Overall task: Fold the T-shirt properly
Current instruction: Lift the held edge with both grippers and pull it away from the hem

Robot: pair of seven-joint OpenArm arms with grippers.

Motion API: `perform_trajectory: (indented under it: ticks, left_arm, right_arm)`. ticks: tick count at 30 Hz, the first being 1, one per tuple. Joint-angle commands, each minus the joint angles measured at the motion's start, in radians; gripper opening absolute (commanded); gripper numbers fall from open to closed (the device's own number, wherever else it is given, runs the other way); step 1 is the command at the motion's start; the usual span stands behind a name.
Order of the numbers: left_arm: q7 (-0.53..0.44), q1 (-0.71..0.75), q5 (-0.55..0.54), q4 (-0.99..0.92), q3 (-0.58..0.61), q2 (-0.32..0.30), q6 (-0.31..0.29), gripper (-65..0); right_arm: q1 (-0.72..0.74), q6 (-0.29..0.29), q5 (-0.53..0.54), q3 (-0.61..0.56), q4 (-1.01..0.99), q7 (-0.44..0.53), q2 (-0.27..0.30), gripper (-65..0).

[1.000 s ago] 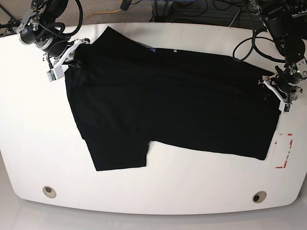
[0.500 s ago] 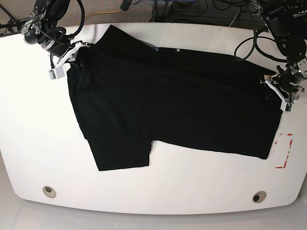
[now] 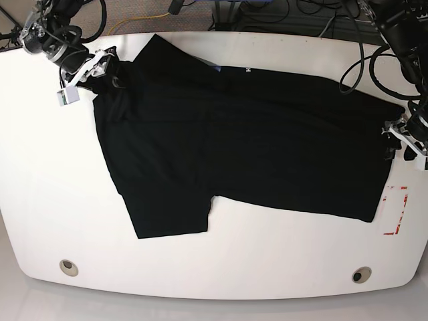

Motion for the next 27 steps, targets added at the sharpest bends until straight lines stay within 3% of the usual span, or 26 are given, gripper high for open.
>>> perform_trajectory:
  ticks: [1, 7, 13, 21, 27]
  left_arm:
    - [-0.014, -0.016, -0.022, 0.022, -0.023, -0.028, 0.008, -24.7]
    - [-0.109, -0.025, 0.070, -0.113, 0.040, -0.025, 0.008, -24.7]
    - [-0.197, -0.023, 0.116, -0.191, 0.069, -0.025, 0.004, -24.7]
    - [-0.252, -0.023, 0.116, -0.305, 0.075, -0.056, 0.004, -24.7]
    - [-0.276, -0.023, 0.118, -0.375, 0.121, -0.068, 0.006, -25.1]
  right_arm:
    - [0.000, 0.000, 0.023, 0.005, 0.013, 0.013, 0.015, -22.8]
    - [0.002, 0.000, 0.014, 0.000, -0.064, 0.013, -0.004, -23.1]
    - [0.034, 0.000, -0.187, 0.003, -0.092, 0.018, -0.005, -30.8]
    - [0.071, 0.000, -0.424, -0.003, -0.098, 0.025, -0.007, -26.3]
    - [0.091, 0.000, -0.439, -0.006, -0.113, 0.042, -0.044, -26.6]
